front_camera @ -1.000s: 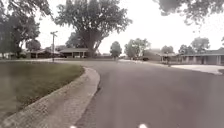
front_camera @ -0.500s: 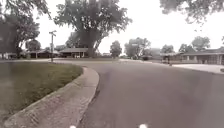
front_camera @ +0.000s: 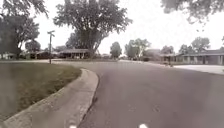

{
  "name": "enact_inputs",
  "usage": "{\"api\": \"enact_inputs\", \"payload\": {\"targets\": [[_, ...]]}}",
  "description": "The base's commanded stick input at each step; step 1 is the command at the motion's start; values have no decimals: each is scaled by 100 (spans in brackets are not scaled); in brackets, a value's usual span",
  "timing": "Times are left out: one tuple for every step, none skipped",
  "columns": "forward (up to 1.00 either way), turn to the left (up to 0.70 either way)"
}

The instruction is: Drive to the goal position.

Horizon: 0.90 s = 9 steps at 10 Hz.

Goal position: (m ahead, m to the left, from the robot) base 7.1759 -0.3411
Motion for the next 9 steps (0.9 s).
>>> {"api": "enact_inputs", "payload": {"targets": [[50,0],[50,0],[50,0],[50,0],[50,0],[50,0],[50,0],[50,0],[50,0]]}}
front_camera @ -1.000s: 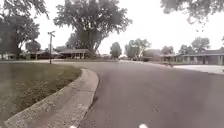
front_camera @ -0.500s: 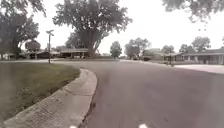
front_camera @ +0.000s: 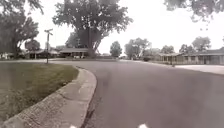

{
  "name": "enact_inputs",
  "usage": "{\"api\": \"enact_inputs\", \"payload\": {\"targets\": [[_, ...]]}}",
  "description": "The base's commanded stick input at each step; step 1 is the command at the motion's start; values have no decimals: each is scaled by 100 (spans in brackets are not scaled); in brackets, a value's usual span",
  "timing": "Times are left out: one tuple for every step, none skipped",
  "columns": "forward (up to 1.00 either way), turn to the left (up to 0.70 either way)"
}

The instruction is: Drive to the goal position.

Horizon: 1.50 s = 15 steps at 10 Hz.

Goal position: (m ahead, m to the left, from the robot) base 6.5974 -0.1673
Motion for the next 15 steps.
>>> {"api": "enact_inputs", "payload": {"targets": [[50,0],[50,0],[50,0],[50,0],[50,0],[50,0],[50,0],[50,0],[50,0],[50,0],[50,0],[50,0],[50,0],[50,0],[50,0]]}}
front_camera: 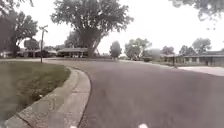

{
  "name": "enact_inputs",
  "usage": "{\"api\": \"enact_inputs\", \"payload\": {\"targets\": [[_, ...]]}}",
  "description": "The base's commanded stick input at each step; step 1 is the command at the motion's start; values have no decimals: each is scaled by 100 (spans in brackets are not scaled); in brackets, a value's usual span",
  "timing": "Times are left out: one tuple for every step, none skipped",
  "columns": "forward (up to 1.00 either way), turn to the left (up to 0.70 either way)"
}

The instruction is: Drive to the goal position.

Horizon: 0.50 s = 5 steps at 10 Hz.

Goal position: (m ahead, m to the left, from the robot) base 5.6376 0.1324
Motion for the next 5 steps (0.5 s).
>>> {"api": "enact_inputs", "payload": {"targets": [[50,0],[50,0],[50,0],[50,0],[50,0]]}}
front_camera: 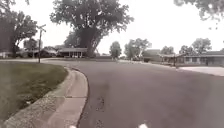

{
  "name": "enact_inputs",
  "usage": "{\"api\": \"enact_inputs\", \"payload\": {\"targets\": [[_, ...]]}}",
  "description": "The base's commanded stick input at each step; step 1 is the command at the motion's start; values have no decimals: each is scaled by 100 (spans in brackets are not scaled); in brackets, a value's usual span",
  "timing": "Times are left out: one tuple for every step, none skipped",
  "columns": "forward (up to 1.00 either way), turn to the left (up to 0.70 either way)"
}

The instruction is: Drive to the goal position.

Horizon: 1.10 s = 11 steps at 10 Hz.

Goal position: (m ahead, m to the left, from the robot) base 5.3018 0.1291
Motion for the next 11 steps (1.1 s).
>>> {"api": "enact_inputs", "payload": {"targets": [[50,0],[50,0],[50,0],[50,0],[50,0],[50,0],[50,0],[50,0],[50,0],[50,0],[50,0]]}}
